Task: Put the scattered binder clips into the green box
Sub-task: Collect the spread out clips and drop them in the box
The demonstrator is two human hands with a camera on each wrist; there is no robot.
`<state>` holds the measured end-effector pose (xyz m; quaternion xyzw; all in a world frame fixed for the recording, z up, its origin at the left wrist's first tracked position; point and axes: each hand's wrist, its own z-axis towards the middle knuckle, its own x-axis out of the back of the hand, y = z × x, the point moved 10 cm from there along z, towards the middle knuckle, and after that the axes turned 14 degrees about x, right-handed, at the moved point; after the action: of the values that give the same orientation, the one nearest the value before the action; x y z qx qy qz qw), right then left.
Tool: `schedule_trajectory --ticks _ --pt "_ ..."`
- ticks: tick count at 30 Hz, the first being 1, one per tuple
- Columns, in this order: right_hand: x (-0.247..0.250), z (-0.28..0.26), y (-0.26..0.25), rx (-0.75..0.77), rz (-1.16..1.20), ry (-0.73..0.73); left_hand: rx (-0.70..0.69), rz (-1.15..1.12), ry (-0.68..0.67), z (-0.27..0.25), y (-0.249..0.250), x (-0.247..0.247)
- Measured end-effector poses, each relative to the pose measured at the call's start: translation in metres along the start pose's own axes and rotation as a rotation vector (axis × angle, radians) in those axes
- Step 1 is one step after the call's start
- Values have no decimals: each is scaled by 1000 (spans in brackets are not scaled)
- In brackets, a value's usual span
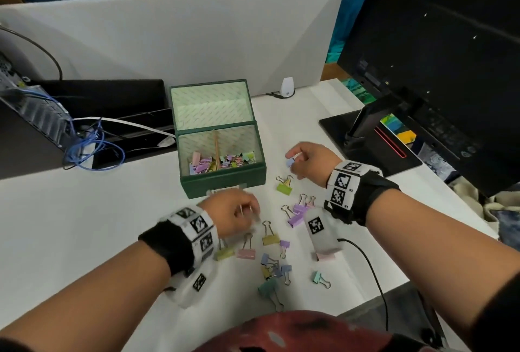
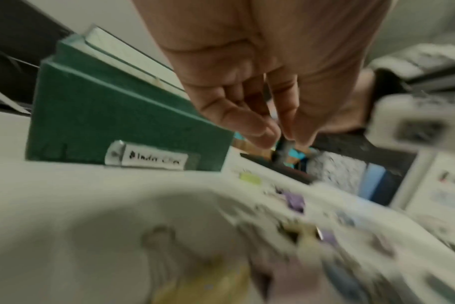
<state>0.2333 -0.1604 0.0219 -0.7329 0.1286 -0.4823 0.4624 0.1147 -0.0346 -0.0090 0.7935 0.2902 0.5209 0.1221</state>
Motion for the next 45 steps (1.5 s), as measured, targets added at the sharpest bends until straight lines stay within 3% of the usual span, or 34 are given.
schedule_trajectory --ticks 5,9,12,16,18,20,28,34,42,45 --pt "-13 28 -52 182 79 -36 -86 297 -249 -21 -1 -64" --pt "-12 27 -28 166 22 -42 -71 338 -288 -22 -7 -72" --pt "0 9 8 127 -179 -62 -101 311 -312 -26 -7 -78" --pt "-10 -28 61 47 -520 -345 -161 378 -336 -29 -4 -93" --pt "-25 -47 83 29 -601 -501 -181 401 -310 -25 1 -96" --pt "-33 -60 91 43 -621 -550 -208 442 -281 -22 9 -98" --pt "-32 -65 80 104 -609 -423 -266 518 -204 -17 19 -106" --pt "-52 -56 80 84 -649 -509 -236 606 -188 -11 14 -105" --pt "-36 -53 84 -17 -504 -310 -223 436 -157 -17 14 -99" --pt "-35 -55 83 -23 -483 -277 -240 471 -181 -23 23 -103"
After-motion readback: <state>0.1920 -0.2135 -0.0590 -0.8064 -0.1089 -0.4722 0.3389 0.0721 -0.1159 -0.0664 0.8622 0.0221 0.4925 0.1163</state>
